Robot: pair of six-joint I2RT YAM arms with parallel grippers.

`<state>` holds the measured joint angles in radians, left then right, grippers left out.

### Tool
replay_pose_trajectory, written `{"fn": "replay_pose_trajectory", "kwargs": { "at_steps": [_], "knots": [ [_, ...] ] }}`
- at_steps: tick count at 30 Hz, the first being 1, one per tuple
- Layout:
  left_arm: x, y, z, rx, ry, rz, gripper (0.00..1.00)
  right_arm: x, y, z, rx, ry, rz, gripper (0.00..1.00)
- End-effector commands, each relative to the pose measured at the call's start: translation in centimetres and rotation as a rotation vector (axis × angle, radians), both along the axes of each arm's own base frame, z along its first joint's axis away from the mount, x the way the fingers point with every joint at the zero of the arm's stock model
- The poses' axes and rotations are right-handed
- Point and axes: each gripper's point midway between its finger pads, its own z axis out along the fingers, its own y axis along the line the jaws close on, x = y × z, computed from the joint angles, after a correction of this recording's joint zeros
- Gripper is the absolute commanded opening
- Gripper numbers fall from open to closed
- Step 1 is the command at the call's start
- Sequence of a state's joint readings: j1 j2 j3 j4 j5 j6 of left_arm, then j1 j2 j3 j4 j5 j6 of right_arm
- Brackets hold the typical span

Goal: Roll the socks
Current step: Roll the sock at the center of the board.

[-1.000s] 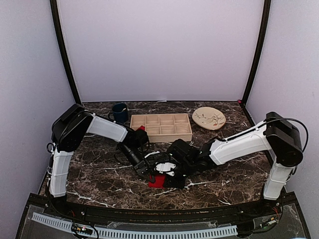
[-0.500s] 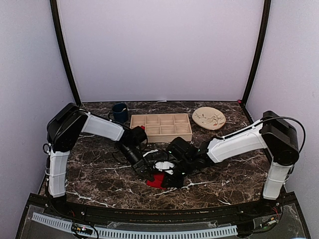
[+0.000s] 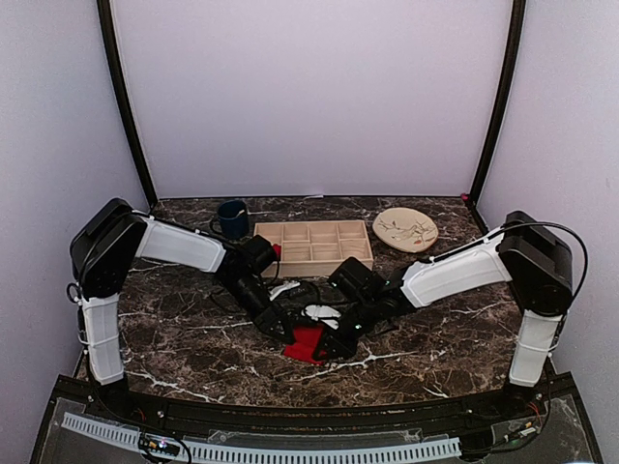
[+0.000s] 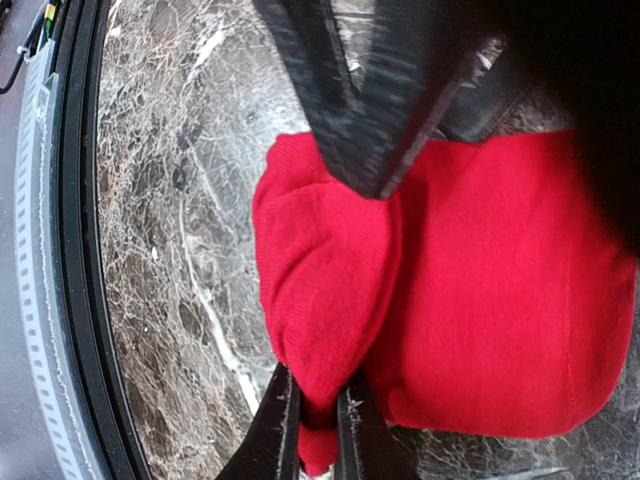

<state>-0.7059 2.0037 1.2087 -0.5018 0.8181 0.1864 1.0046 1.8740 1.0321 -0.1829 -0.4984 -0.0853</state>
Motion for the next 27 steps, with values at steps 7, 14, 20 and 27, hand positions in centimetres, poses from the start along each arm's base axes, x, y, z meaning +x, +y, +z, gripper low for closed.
{"fn": "replay_pose_trajectory", "kwargs": {
  "at_steps": [7,14,20,27],
  "knots": [
    [1.9,2.8,-1.0,0.107,-0.112,0.108,0.47,0.3,0.1,0.1,0.041,0.091,-0.033,0.06],
    [3.5,3.4,0.3,0.117,-0.222,0.166,0.56,0.1,0.4,-0.3,0.04,0.145,-0.024,0.06],
    [4.1,3.3,1.7,0.081,-0.274,0.201,0.57,-0.1,0.6,-0.7,0.024,0.186,-0.008,0.06],
    [4.2,3.7,4.3,0.0,-0.383,0.257,0.57,0.0,0.7,-0.6,0.018,0.248,-0.005,0.06]
  ]
}}
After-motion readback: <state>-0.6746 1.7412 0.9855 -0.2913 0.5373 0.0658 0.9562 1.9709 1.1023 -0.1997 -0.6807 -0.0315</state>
